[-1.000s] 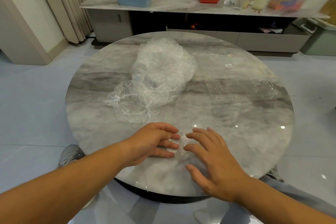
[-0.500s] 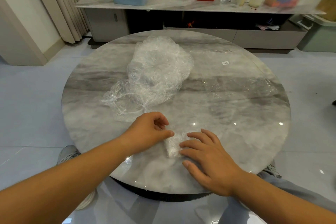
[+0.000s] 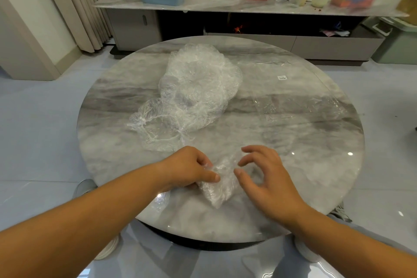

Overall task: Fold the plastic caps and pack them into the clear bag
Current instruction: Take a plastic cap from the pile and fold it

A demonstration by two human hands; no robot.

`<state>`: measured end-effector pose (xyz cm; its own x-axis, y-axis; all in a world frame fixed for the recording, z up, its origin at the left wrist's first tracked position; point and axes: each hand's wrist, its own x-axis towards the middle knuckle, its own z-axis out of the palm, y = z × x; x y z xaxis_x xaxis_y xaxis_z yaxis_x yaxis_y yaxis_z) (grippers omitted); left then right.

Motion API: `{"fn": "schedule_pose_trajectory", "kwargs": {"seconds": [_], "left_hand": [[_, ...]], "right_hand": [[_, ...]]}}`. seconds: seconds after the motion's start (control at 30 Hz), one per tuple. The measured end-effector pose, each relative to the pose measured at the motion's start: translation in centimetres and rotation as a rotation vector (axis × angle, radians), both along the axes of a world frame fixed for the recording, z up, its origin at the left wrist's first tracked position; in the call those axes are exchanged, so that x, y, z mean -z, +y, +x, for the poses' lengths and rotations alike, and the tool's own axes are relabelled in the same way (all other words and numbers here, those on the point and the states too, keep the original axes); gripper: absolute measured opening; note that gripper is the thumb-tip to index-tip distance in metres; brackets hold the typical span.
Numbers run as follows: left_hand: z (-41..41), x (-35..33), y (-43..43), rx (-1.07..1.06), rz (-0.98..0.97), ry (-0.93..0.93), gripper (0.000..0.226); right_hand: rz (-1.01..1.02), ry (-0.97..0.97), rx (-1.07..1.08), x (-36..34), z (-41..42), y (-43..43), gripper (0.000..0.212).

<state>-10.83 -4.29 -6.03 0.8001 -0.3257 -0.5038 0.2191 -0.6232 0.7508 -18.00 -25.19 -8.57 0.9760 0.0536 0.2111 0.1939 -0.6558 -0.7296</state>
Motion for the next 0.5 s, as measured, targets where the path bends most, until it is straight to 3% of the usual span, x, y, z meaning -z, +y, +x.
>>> {"fn": "schedule_pose_trajectory", "kwargs": {"seconds": [0.1,0.23,0.4,0.5], "left_hand": [[-0.4,0.1,0.2,-0.039,-0.124,0.077,0.032],[-0.7,-0.2,0.3,-0.132,-0.325,0.179,0.019],[-1.8,-0.8,0.0,-0.155,-0.481,0.364,0.012],[-2.2,-0.9,-0.1,-0.147,-0.481,0.437,0.037]], "right_hand": [[0.119,0.307,0.173,-1.3,1.0,0.5,0.048],[0.475,0.592,0.274,-2.9,2.5,0.6,0.079],[0.827,0.724,0.202,-3.2,3.2,0.3,0.056],[0.927,0.671,0.199,-3.4,3.2,0.5,0.043]]}}
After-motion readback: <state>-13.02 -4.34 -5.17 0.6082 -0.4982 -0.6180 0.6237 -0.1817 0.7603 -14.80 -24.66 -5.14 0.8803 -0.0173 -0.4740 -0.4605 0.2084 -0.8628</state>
